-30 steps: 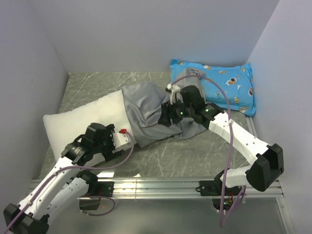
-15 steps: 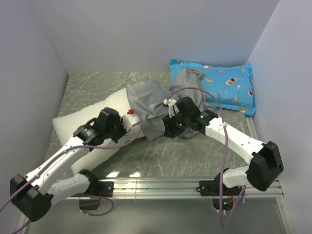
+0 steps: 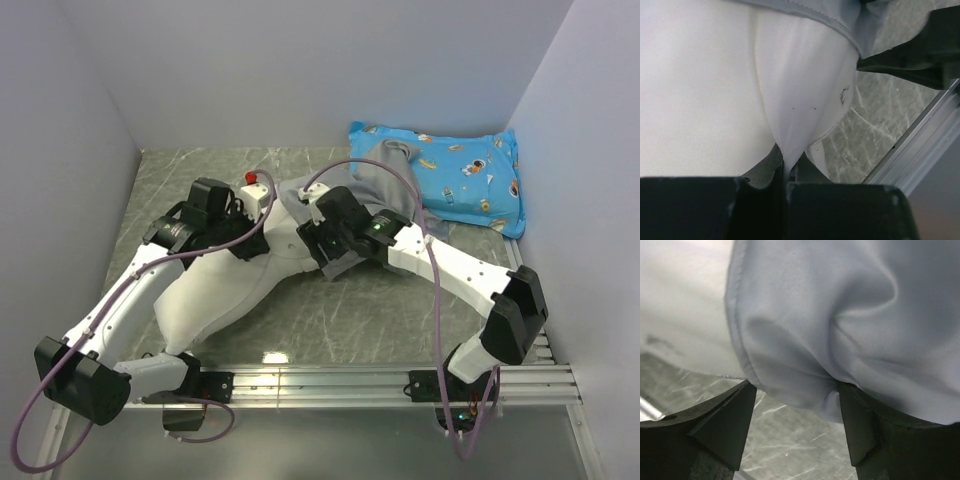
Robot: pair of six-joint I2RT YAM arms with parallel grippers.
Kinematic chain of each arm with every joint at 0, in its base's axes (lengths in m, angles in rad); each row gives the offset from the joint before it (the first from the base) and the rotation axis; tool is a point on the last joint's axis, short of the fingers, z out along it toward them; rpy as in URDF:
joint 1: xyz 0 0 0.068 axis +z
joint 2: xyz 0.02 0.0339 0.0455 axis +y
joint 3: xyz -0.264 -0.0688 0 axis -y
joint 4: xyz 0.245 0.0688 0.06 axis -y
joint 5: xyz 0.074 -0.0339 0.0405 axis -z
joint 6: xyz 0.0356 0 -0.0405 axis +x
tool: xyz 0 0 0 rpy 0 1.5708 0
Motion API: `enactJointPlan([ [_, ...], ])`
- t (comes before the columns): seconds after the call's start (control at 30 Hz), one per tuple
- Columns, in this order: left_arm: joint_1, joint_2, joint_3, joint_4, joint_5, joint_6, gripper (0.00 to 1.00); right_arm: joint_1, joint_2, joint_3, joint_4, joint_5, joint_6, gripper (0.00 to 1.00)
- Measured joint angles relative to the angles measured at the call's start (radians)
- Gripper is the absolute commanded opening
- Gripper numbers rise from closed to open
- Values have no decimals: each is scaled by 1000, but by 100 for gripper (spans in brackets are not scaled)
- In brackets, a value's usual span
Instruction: Put the pillow into the pillowcase
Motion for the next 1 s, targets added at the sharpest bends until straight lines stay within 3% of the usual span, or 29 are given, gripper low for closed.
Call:
enactJointPlan([
  [0.03,5,2,2,1,10,-10,0,1,14,9,-2,18,1,56],
  [0.1,9,3,2,-2,20,-26,0,4,23,13,-9,53,-2,36],
  [0.13,11,3,2,-2,24,-30,0,4,23,14,-17,68,-2,15],
  [0.2,11,2,2,-1,27,-35,0,3,23,27,-34,83,-4,1],
  [0.33,16,-6,0,5,28,-32,0,-3,21,87,-72,13,-9,0],
  [0.5,24,-51,-13,29,36,-30,0,-17,28,278,-145,-224,-16,0],
  [0.7,30,-144,-5,89,106,-142,0,-45,130,544,-163,-532,14,0],
  [0.83,69,-165,22,91,206,-268,0,-48,159,580,-139,-713,52,0],
  [1.0,167,-166,-26,161,356,-418,0,-55,137,556,-96,-746,109,0],
])
